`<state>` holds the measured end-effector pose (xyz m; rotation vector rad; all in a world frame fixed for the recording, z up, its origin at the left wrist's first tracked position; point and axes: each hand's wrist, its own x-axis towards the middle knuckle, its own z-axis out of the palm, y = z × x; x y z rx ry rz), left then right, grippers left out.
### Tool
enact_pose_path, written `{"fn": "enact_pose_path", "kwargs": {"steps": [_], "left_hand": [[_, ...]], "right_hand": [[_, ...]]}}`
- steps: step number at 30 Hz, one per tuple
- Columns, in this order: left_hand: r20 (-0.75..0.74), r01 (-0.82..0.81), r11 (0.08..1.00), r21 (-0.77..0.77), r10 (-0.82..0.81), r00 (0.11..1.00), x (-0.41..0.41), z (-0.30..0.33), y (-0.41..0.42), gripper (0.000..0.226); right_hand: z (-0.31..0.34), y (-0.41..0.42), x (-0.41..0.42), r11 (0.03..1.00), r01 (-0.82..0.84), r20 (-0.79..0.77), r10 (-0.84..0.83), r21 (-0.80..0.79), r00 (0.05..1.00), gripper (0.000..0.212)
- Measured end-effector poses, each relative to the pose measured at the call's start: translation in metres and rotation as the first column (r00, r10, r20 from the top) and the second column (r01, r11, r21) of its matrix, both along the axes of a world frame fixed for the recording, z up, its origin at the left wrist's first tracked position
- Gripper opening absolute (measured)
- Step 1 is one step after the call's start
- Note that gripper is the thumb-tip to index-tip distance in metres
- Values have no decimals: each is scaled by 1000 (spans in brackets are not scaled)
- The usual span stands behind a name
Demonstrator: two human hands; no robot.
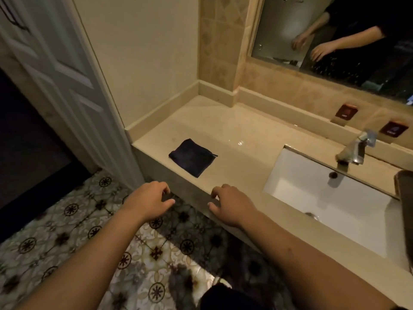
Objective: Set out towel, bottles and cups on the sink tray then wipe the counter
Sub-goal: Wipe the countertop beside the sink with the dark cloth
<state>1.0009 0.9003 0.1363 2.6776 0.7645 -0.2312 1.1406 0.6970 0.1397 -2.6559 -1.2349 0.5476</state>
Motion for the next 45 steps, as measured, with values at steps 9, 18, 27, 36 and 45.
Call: {"fn": "enact_pose_path", "kwargs": {"steps": [9, 18, 27, 36, 45], "left_hand": [[-58, 70, 998, -6, -70, 996, 68, -22, 70, 38], [-137, 137, 990, -18, -138, 981, 142, -44, 135, 56], [-185, 383, 924, -10, -378, 907, 215, -86, 182, 122], [-280, 626, 780, 8, -599, 750, 291, -120, 204, 161], [-321, 579, 811, -88, -573, 754, 337, -138, 211, 170]], "right_hand": [[-53, 113, 69, 987, 46, -73, -35, 154, 997, 33], [-113, 206, 133, 969, -40, -59, 56, 243, 997, 63], [-144, 205, 135, 967, 0, 37, -10, 256, 999, 67], [-143, 153, 122, 880, 467, 43, -472, 89, 881, 79], [-142, 110, 101, 741, 668, 94, -662, -70, 744, 72]]}}
